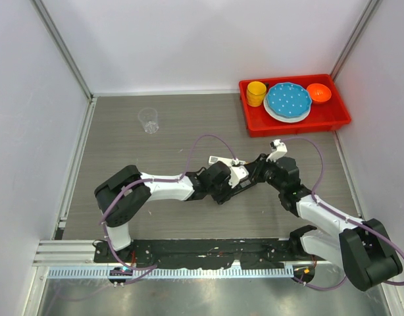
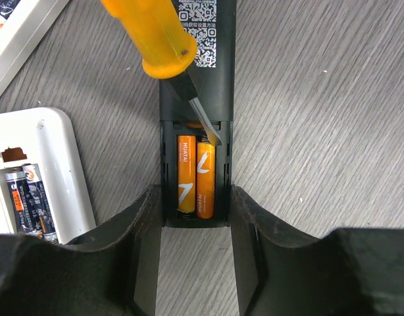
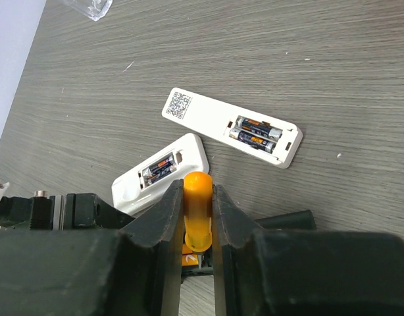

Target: Unload the batteries from the remote control

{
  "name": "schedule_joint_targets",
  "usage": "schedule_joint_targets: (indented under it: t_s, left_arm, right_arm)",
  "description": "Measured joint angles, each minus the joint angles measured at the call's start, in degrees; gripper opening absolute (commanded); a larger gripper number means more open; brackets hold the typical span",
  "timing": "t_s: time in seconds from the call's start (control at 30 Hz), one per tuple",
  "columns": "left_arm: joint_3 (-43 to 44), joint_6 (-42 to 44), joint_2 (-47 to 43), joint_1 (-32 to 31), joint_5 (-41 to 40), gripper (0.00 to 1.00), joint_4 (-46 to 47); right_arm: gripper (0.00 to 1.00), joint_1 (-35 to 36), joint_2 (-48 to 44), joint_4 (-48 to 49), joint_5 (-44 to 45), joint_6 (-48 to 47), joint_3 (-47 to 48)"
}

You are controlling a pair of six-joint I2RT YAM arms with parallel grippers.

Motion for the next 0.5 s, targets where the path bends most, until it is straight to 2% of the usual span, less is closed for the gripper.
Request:
schedule_joint_targets:
  t_s: [0.1,0.5]
  left_arm:
    - [0.0,0.0,0.0,0.0,0.0,0.11,0.0]
    - [0.0,0.0,0.0,0.0,0.0,0.03,0.0]
  right_arm:
    - [0.01,0.5,0.0,0.1,0.5,0.0,0.0]
    - [0.01,1.1,-0.4,1.4,2.6,0.0,-0.9]
